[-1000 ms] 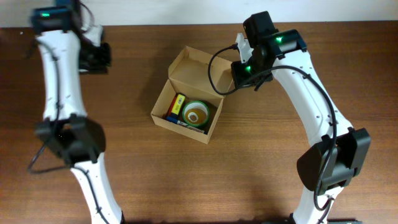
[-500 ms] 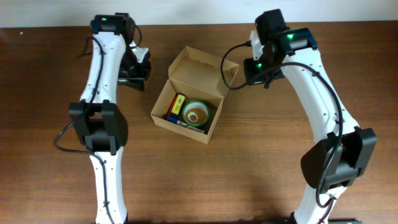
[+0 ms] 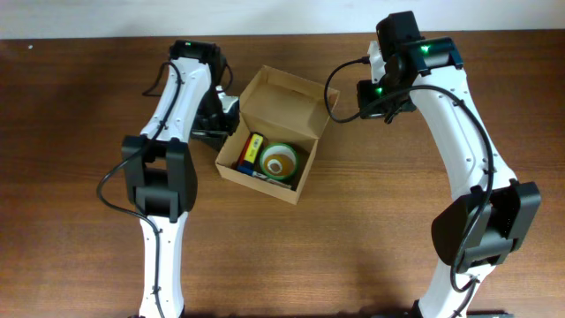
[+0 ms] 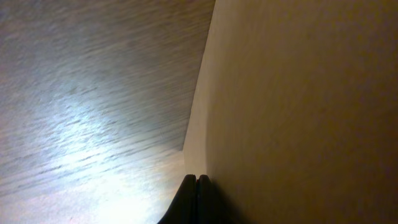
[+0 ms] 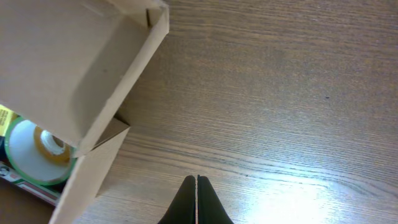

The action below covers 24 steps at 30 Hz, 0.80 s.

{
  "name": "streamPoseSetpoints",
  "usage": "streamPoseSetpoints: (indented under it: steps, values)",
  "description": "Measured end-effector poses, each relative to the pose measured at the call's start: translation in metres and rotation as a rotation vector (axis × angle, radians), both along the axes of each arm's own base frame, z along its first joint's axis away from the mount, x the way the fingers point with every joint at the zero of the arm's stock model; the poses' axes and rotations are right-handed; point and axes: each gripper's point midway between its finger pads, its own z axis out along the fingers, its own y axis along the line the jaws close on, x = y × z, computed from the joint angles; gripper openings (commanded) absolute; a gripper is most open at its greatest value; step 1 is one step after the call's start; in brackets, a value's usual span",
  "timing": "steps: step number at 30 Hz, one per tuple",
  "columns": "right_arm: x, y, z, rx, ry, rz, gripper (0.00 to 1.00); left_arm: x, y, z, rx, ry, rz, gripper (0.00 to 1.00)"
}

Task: Pack container

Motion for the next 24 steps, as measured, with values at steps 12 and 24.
streamPoseSetpoints:
  steps: [12,24]
  values:
    - [0.0,-0.005,-0.014,-0.007,0.04,-0.008,0.04,-0.003,-0.026,-0.001,-0.001,-0.016,-0.045,0.02]
    - [0.015,-0.01,-0.111,0.049,0.219,-0.037,0.04,0.0,-0.028,-0.002,-0.009,-0.028,-0.043,0.02]
